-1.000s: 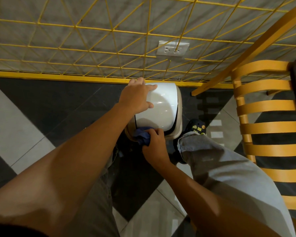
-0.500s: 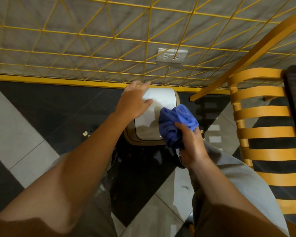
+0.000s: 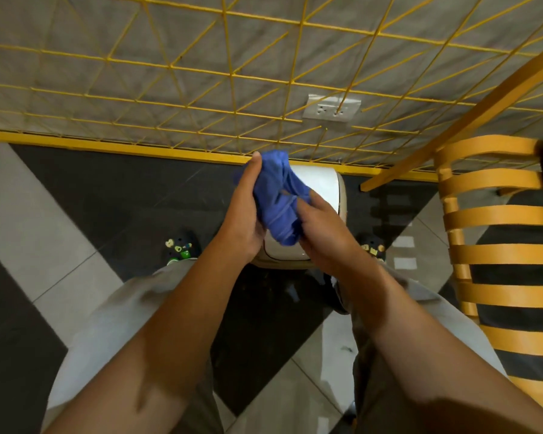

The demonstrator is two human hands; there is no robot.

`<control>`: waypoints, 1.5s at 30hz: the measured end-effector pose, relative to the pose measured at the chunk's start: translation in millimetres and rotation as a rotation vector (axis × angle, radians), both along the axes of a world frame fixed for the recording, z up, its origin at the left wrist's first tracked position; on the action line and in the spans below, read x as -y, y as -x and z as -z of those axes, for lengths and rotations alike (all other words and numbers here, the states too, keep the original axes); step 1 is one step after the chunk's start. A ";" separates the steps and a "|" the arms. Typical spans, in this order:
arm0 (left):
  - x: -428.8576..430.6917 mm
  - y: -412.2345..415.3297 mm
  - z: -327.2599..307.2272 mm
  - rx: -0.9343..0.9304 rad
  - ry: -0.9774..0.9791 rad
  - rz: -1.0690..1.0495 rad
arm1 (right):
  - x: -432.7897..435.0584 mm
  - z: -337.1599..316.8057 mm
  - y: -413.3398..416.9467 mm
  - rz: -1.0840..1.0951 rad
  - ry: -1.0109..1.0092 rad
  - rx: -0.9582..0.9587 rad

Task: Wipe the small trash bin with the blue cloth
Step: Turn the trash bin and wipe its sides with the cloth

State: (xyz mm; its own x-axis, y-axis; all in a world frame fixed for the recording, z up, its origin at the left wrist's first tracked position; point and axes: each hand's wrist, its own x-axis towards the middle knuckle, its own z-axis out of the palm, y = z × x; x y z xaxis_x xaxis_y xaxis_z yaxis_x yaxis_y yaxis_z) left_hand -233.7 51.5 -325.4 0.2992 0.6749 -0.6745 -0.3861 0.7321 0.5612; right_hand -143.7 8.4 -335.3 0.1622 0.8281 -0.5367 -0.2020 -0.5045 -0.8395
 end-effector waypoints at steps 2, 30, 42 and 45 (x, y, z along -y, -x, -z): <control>-7.6 5.5 2.1 -0.023 0.080 -0.041 | -3.5 3.1 1.7 -0.259 -0.056 0.377; 97.1 20.8 105.3 -0.895 -0.279 0.069 | -59.3 54.3 -6.4 -0.926 -0.081 1.231; 22.0 27.2 101.8 -0.555 -0.041 -0.051 | -61.6 57.9 -4.2 -0.913 -0.088 1.250; 39.1 31.0 107.0 -0.645 -0.028 -0.012 | -61.7 58.2 -4.6 -0.920 -0.090 1.247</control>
